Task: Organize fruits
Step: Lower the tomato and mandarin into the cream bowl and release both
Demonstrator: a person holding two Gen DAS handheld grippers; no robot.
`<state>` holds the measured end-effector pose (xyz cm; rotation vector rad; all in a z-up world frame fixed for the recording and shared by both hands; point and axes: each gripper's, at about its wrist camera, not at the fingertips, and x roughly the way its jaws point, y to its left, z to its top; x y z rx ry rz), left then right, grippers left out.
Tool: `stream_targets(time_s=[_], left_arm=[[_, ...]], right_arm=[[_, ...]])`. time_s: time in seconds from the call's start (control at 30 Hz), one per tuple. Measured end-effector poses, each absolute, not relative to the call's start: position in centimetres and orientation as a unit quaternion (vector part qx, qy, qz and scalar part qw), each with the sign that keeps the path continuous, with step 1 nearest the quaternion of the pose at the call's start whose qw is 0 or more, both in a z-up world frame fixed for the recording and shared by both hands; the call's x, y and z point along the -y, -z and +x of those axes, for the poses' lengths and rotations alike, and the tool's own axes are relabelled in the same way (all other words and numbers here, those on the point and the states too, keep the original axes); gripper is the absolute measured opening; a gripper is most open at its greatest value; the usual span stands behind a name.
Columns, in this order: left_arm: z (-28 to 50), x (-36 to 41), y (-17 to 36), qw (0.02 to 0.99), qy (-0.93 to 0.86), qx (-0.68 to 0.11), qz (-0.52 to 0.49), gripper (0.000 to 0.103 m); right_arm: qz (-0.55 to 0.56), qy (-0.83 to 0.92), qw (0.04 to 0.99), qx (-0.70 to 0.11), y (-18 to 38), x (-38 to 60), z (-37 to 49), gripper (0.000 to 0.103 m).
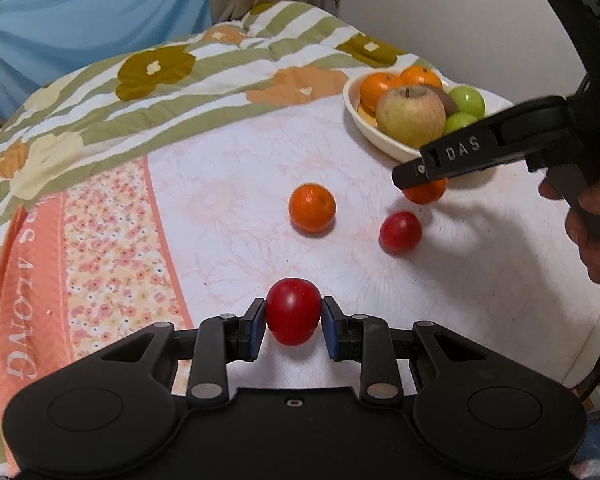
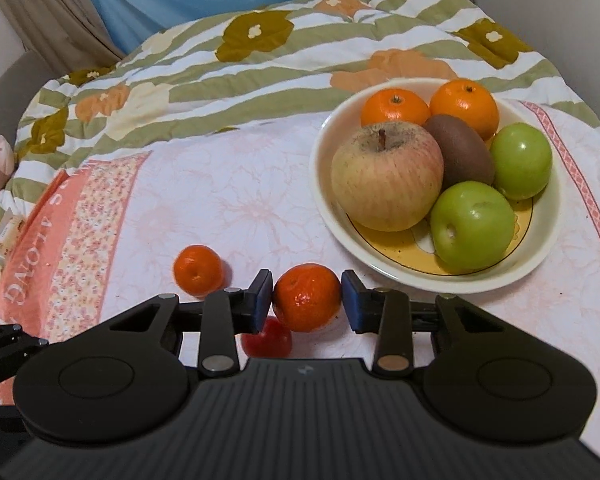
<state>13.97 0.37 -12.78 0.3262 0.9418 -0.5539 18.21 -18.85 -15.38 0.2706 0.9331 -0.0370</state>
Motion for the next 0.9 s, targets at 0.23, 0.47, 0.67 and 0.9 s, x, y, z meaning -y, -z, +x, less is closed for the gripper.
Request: stream_targets(time_s=[0.23,0.47,0.67,0.9], left_arm=[[13.4,0.8,10.2,0.857,0.255,-0.424,0.143,0.033],[13.0,4.1,7.5,0.87,0.259,-0.397,0.135,0.033],[13.3,8.2,5.8,0.879,0.262,-0.377,0.128,0.033],[14.0,13.6,6.2,0.881,0.262,-0.373,0.128,0.033]], right_arm=[[0.13,0.009,0.892,-0.433,12.6,19.9,16.4,0.052],[0.123,0.007,0.902,-0.413,9.5,23.3,14.7,0.052],[0.118,0.009,0.91,-0.398,7.6,27.5,14.3,0.052],[0.112,0.001,0.911,-0.397,7.5,32.5,15.0,0.052]])
